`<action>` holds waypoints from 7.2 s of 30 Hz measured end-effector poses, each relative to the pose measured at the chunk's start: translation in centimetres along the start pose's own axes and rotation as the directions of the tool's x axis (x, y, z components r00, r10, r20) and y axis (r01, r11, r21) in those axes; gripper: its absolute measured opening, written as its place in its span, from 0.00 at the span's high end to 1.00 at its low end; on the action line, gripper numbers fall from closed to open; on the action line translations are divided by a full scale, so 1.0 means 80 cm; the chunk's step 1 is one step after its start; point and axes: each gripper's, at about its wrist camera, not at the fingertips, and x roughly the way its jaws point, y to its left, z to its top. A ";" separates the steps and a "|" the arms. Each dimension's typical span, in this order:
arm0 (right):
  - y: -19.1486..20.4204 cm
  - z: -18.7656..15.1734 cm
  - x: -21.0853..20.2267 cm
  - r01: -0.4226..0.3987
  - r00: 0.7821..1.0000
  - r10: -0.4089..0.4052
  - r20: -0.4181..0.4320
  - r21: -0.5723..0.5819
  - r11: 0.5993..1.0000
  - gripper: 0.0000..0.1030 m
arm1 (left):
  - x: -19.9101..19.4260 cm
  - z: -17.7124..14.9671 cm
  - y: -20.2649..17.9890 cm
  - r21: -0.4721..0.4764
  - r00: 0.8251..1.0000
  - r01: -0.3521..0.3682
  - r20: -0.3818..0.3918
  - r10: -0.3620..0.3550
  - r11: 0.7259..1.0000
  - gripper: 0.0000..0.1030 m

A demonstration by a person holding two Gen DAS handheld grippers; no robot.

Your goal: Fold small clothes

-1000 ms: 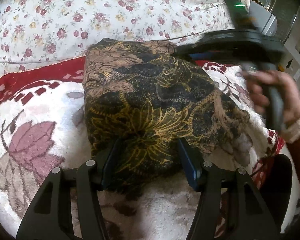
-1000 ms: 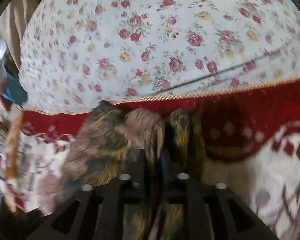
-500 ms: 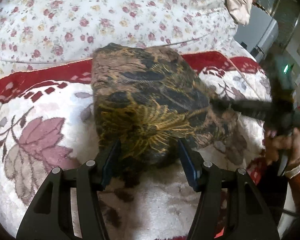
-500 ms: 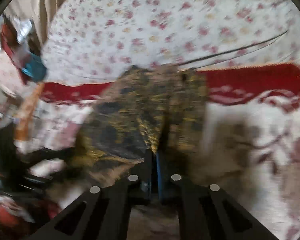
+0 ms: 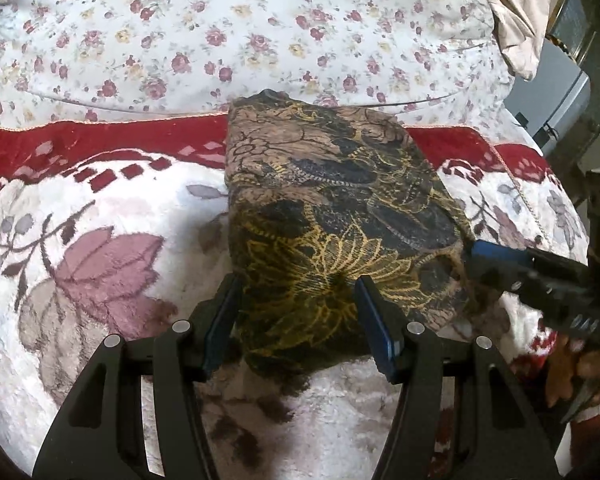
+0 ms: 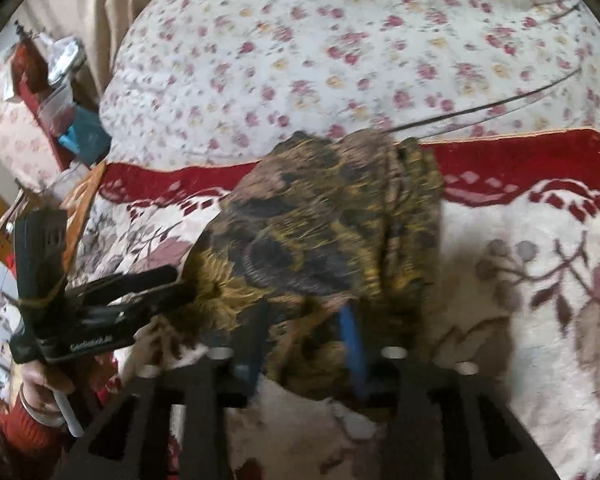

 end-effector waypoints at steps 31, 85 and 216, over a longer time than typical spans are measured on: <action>-0.066 0.055 0.057 0.079 0.995 -0.085 0.045 0.128 0.989 0.91 | 0.034 0.045 0.027 -0.069 0.998 0.059 -0.014 -0.060 0.996 0.43; 0.070 0.036 0.088 0.043 0.999 -0.043 0.004 0.006 0.999 0.71 | -0.061 -0.062 0.056 -0.109 0.991 -0.129 0.020 0.132 0.986 0.34; 0.132 -0.062 -0.001 0.203 0.979 -0.201 0.040 -0.085 0.975 0.16 | -0.110 -0.086 0.028 -0.102 0.919 -0.347 0.162 0.360 0.932 0.32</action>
